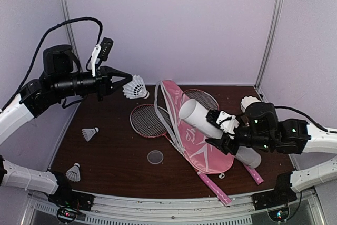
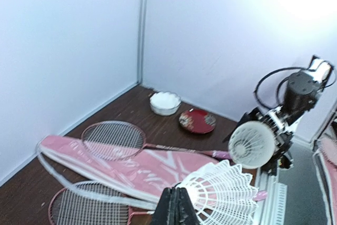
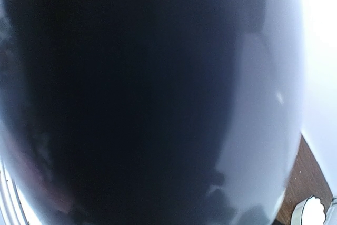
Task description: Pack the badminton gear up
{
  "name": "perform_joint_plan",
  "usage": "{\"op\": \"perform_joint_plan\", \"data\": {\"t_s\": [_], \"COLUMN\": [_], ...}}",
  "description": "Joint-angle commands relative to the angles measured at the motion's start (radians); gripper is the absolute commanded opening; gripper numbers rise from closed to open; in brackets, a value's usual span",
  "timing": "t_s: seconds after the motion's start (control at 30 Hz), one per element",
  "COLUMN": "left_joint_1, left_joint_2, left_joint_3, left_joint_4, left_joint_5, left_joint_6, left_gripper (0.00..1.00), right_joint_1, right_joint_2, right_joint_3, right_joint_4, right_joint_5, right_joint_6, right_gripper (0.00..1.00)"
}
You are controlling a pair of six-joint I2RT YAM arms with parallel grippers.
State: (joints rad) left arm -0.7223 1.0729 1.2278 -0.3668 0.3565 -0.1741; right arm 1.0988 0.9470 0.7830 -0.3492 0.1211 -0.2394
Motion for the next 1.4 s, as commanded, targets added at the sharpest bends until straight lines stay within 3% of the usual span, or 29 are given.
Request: {"op": "perform_joint_plan", "data": {"t_s": [0.0, 0.47, 0.8, 0.83, 0.9, 0.97, 1.07, 1.37], "left_joint_1": [-0.033, -0.194, -0.223, -0.225, -0.226, -0.227, -0.229, -0.235], "left_joint_2": [0.002, 0.147, 0.242, 0.245, 0.247, 0.239, 0.22, 0.209], "left_joint_3": [-0.016, -0.007, 0.026, 0.035, 0.057, 0.08, 0.084, 0.114], "left_joint_4": [0.288, 0.449, 0.384, 0.355, 0.295, 0.218, 0.134, -0.023], "left_joint_5": [0.231, 0.264, 0.223, 0.219, 0.207, 0.175, 0.124, 0.032], "left_joint_6": [-0.105, -0.172, -0.145, -0.128, -0.096, -0.052, -0.007, 0.076], "left_gripper": [0.0, 0.0, 0.0, 0.05, 0.3, 0.47, 0.56, 0.7], "right_joint_1": [0.028, 0.071, 0.078, 0.078, 0.078, 0.079, 0.079, 0.083], "right_joint_2": [0.01, 0.048, 0.022, 0.022, 0.024, 0.028, 0.038, 0.054], "right_joint_3": [0.045, 0.084, 0.074, 0.074, 0.074, 0.073, 0.066, 0.076], "right_joint_4": [0.087, 0.159, 0.2, 0.198, 0.196, 0.186, 0.173, 0.145], "right_joint_5": [-0.02, -0.025, -0.034, -0.034, -0.03, -0.025, -0.017, -0.004], "right_joint_6": [-0.07, -0.067, -0.073, -0.075, -0.077, -0.081, -0.085, -0.09], "right_gripper": [0.49, 0.49, 0.47, 0.47, 0.47, 0.47, 0.47, 0.46]}}
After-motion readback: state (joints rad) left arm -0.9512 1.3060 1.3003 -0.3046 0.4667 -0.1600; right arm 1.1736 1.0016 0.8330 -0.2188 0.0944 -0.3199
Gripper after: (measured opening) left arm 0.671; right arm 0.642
